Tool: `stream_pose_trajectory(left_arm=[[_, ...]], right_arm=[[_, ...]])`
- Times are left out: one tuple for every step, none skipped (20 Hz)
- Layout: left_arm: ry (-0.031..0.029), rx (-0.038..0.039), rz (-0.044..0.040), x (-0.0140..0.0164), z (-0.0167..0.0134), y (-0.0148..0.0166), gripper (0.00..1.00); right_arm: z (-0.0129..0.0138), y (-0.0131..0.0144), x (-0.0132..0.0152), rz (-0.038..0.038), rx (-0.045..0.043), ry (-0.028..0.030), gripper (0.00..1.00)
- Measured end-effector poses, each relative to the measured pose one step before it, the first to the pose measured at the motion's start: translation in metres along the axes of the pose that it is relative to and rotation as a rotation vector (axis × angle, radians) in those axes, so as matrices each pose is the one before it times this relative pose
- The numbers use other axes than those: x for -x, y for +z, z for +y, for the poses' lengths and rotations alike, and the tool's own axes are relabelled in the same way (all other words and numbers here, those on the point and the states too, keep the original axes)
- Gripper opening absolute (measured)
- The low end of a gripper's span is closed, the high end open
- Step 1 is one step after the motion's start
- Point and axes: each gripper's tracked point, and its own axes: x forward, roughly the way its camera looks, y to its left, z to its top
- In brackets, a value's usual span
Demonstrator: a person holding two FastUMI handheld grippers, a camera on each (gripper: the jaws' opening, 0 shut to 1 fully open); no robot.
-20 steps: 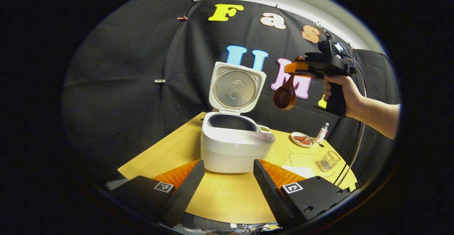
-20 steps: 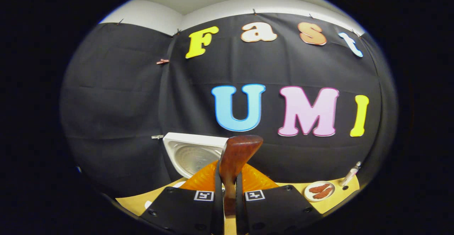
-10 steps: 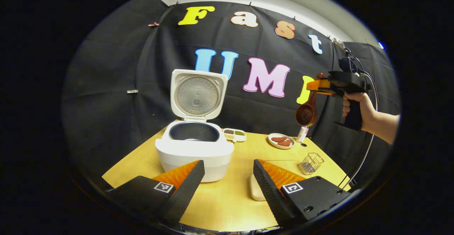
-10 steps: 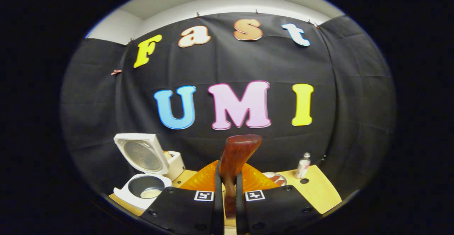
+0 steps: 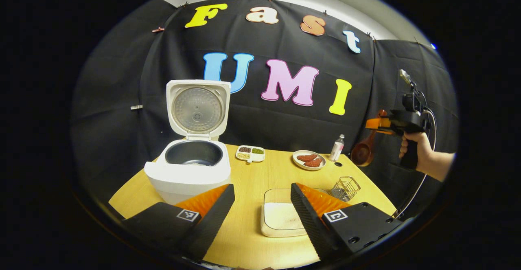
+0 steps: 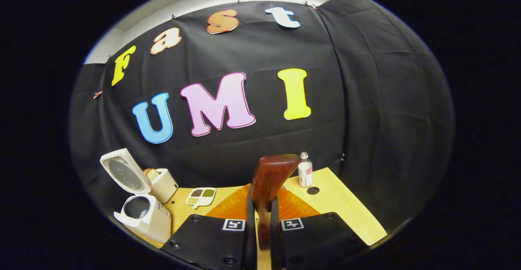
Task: Close the left gripper, press the button to open the rice cooker; take a wooden spoon from the chopstick holder with the right hand, scoop a spoonful of rice and pour it into the rice cooker, then put the wooden spoon back into the chopstick holder.
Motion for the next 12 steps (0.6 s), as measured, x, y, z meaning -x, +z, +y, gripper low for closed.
stream_pose_trajectory(left_arm=[[0.01584, -0.00738, 0.00177, -0.00385, -0.00209, 0.00218, 0.95], [0.02699, -0.00945, -0.00355, -0.00388, 0.00245, 0.00372, 0.95], [0.02613, -0.00631, -0.00372, -0.00355, 0.00276, 0.00465, 0.95], [0.02598, -0.00192, -0.00402, -0.00344, 0.00258, 0.00399, 0.95], [0.02536, 0.00030, -0.00670, -0.00248, 0.00327, 0.00502, 0.95], [0.02388, 0.00064, -0.00557, -0.00178, 0.00316, 0.00416, 0.95], [0.02471, 0.00019, -0.00632, -0.00119, 0.00335, 0.00453, 0.95], [0.02261, -0.00019, -0.00406, -0.00015, 0.00225, 0.00251, 0.95], [0.01936, -0.00028, -0.00210, -0.00065, 0.00159, 0.00247, 0.95], [0.01823, -0.00039, -0.00035, -0.00054, 0.00118, 0.00177, 0.95], [0.01161, 0.00020, 0.00191, -0.00022, 0.00030, 0.00044, 0.95], [0.00822, -0.00049, 0.00342, 0.00067, -0.00125, -0.00172, 0.95]], right_arm=[[-0.00853, -0.00899, -0.00523, 0.01795, -0.01597, -0.00756, 0.17], [-0.00834, -0.00911, -0.00549, 0.01623, -0.01352, -0.00504, 0.17], [-0.00699, -0.00956, -0.00551, 0.01703, -0.00813, -0.00339, 0.17], [-0.00599, -0.01059, -0.00575, 0.02089, -0.00336, -0.00243, 0.17], [-0.00724, -0.01159, -0.00536, 0.02330, -0.00419, -0.00359, 0.17], [-0.00570, -0.01123, -0.00445, 0.02460, -0.00989, -0.00208, 0.17], [-0.00396, -0.01146, -0.00298, 0.02552, -0.01390, -0.00050, 0.17], [-0.00449, -0.01096, -0.00403, 0.02372, -0.01333, -0.00186, 0.17], [-0.00493, -0.01096, -0.00437, 0.02252, -0.01142, -0.00693, 0.17], [-0.00429, -0.00903, -0.00420, 0.01694, -0.00866, -0.00746, 0.18], [-0.00358, -0.00636, -0.00321, 0.01035, -0.00470, -0.00570, 0.17], [-0.00329, -0.00586, -0.00365, 0.00485, -0.00241, -0.00661, 0.17]])
